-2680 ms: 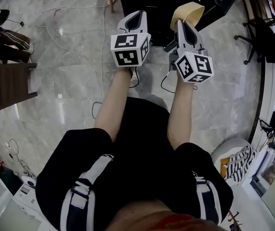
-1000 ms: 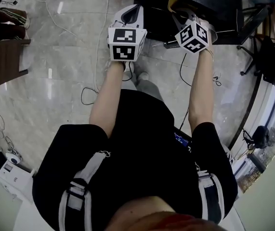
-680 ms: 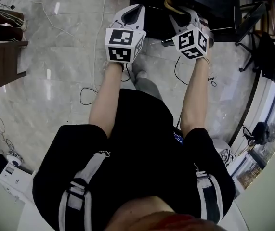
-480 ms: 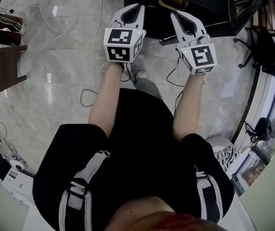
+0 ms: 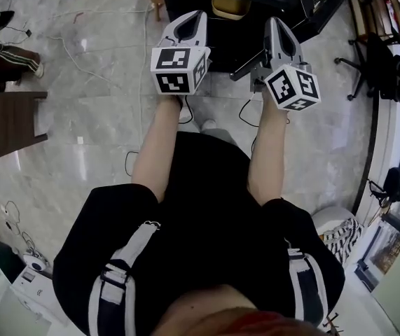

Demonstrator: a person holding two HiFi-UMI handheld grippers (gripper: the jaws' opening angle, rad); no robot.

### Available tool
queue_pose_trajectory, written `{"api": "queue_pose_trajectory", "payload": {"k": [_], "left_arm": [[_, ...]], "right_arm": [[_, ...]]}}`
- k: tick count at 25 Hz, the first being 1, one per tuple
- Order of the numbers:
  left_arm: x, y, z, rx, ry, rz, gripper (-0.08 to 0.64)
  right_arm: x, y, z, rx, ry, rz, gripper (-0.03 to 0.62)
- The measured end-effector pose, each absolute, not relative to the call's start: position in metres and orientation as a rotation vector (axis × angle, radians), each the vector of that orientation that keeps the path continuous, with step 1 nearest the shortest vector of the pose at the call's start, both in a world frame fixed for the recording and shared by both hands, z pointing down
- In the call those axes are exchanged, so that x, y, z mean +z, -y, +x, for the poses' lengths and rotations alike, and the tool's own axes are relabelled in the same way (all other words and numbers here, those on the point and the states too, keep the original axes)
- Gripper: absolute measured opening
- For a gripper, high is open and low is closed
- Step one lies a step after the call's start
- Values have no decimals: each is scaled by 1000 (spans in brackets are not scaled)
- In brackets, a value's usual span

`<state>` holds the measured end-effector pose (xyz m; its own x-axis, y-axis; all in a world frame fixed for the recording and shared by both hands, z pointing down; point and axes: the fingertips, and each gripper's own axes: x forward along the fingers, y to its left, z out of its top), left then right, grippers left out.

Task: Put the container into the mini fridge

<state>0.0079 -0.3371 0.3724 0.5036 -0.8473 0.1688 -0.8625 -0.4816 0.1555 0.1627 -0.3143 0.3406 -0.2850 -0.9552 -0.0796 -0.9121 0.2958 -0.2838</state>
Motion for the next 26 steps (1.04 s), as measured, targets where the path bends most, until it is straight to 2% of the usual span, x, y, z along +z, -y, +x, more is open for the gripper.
{"api": "queue_pose_trajectory", "payload": {"k": [26], "left_arm": [[347, 343, -2, 55, 1495, 2566, 8]], "right_arm": [[328, 326, 145, -173, -2412, -1730, 11]]}}
